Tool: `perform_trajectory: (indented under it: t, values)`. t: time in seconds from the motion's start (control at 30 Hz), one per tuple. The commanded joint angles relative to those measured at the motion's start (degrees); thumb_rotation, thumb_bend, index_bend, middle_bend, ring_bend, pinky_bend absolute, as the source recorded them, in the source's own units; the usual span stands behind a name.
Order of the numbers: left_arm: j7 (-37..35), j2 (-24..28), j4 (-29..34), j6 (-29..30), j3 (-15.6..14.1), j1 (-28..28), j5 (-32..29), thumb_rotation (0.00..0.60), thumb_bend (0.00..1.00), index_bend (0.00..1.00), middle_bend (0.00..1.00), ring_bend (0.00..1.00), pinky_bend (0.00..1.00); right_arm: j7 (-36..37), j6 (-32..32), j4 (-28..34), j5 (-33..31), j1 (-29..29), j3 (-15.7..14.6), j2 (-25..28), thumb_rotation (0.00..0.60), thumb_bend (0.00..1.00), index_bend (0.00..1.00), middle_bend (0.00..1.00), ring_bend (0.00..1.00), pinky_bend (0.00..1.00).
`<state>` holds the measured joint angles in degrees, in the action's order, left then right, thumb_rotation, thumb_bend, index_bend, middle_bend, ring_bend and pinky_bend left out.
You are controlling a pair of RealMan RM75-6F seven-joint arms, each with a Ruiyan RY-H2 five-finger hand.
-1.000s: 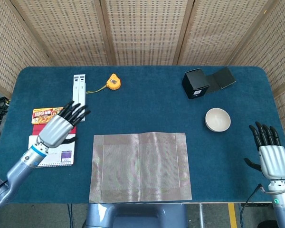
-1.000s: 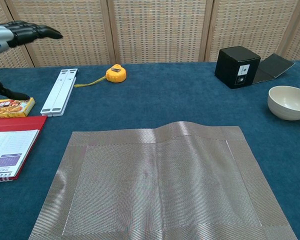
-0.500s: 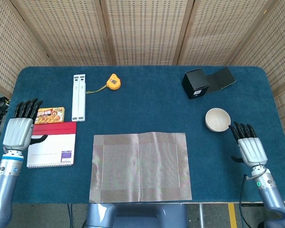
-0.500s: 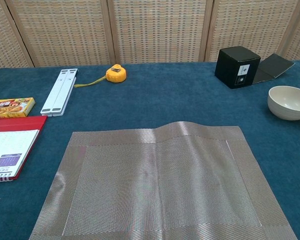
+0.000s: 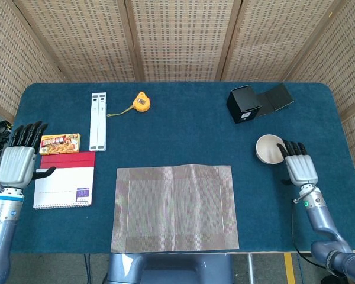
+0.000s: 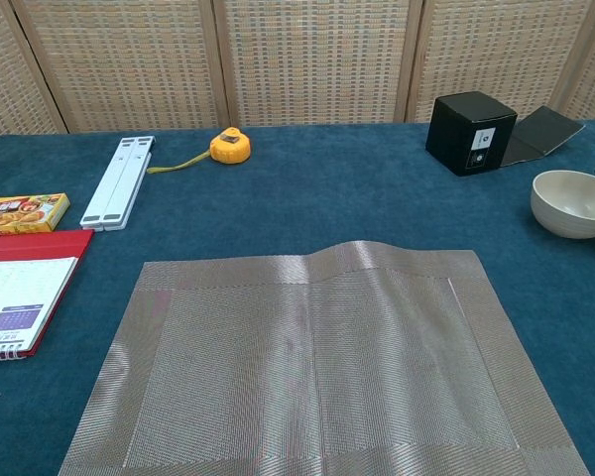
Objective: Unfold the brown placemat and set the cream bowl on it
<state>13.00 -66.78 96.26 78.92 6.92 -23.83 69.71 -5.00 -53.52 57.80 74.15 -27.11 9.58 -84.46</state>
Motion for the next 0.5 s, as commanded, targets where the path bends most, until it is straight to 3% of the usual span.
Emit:
perform_trajectory:
  t: [0.03,0.23,0.4,0.5]
  values:
    - [-0.10,0.05,-0.16,-0.55,0.28,0.11,-0.09,0.600,0.00,0.00,0.00,0.00,0.00,0.51,2.00,-3.09,-0.43,-1.75,0.10,-2.23,0.600,0.09,0.17,0.00,0.00,0.00]
    - [-0.27,0.13,0.00,-1.20,0.75,0.41,0.19,0.600,0.00,0.00,0.00,0.00,0.00,2.90,4.32,-9.14,0.02,-3.98,-0.22,-6.01,0.600,0.33,0.29,0.00,0.00,0.00]
    - [-0.33,0.13,0.06,-1.55,1.07,0.67,0.43,0.600,0.00,0.00,0.00,0.00,0.00,5.63,3.98,-13.56,1.05,-4.97,-0.43,-8.62,0.600,0.57,0.46,0.00,0.00,0.00]
    - [-0.27,0.09,0.01,-1.85,1.25,0.77,0.45,0.600,0.00,0.00,0.00,0.00,0.00,7.62,2.45,-16.08,2.22,-5.14,-0.76,-9.98,0.600,0.67,0.56,0.00,0.00,0.00]
